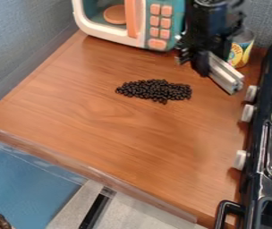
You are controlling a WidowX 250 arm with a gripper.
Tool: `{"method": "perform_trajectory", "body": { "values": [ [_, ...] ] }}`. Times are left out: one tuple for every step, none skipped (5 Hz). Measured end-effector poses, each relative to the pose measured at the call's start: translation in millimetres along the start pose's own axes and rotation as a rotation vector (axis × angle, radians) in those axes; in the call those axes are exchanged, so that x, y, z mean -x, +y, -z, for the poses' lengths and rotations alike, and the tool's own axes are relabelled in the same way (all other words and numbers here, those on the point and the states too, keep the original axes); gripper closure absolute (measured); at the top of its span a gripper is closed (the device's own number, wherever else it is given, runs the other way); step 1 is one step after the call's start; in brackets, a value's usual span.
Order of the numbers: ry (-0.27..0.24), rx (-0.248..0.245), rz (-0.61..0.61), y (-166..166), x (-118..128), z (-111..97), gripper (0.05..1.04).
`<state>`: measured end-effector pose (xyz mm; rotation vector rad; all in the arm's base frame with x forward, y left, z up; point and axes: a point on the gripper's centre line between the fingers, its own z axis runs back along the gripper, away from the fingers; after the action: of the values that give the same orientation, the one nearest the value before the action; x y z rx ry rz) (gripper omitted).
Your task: Sweep into pile
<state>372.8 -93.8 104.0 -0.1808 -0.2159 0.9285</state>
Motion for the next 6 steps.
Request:
{"method": "perform_trajectory", "body": {
  "values": [
    [-0.014, -0.013, 0.058, -8.7, -6.0, 12.2, 0.677],
    [-0.032, -0.040, 0.188, -14.9, -14.0, 30.8, 0.677],
    [-0.015, -0.082, 0.272, -13.6, -24.7, 44.7, 0.677],
    [0.019, -0.125, 0.313, -13.8, -35.5, 53.2, 0.677],
    [0.066, -0.178, 0.339, -10.6, -38.5, 66.2, 0.677],
    [0.086, -0.205, 0.350, -5.6, -39.1, 71.4, 0.677]
  ]
}}
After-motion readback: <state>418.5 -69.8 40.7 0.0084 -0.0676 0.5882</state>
